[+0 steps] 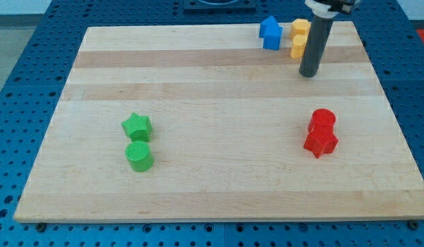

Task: Separate the red blocks from each other

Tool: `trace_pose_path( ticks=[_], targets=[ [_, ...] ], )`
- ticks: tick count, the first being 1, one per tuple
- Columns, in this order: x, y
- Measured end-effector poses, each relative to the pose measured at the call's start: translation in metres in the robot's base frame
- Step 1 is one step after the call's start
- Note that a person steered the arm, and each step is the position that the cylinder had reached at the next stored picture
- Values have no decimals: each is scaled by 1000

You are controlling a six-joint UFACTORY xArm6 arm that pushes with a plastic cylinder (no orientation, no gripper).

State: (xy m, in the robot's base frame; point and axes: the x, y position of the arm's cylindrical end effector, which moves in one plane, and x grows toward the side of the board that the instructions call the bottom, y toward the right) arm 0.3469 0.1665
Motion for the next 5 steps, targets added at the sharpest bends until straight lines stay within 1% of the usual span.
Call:
trace_pose_path(
  ticks=[1,2,3,5],
  targets=[
    [0,0],
    [32,-55],
    [120,-97],
    [182,-104]
  ],
)
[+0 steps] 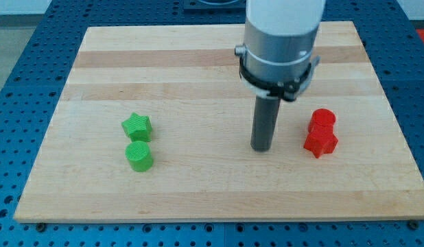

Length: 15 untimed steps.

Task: Separate the red blocks from each other

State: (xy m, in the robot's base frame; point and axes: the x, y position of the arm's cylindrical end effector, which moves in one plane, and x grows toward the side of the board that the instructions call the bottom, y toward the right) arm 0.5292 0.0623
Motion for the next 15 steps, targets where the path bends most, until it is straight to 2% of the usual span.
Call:
trace_pose_path(
  ticks=[1,2,4,5,6,7,9,11,15],
  targets=[
    [57,20],
    [57,22],
    [56,122],
    [43,122],
    [-8,122],
    [-39,122],
    [-78,115],
    [-57,102],
    [-76,101]
  ],
)
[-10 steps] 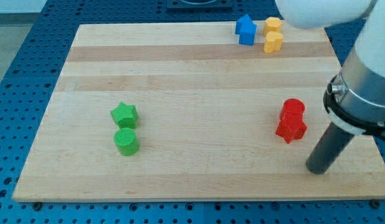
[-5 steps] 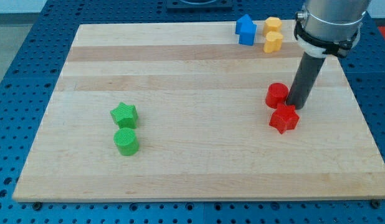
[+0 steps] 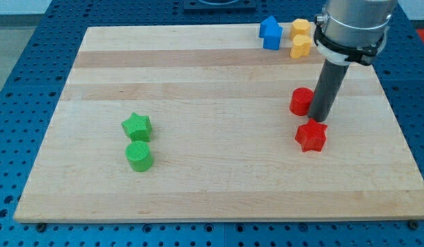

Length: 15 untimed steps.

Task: Separate the red blocks from each other

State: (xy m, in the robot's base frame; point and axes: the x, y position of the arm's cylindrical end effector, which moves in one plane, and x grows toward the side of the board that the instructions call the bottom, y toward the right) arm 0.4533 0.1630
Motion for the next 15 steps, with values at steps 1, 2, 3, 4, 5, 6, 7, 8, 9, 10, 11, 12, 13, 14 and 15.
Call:
trace_pose_path(
  ticks=[1,2,3,4,5,6,7,8,9,10,11,12,13,14,15],
  targets=[
    [0,-28],
    [0,-35],
    [-1,-35],
    [-11,-35],
    [-22,-36],
    [-34,-36],
    [-48,-36],
    [-53,-31],
    [-53,-10],
    [-71,-10],
    [-98,-11],
    [-120,-11],
    [-114,-20],
    [-78,-65],
    [-44,-110]
  ],
)
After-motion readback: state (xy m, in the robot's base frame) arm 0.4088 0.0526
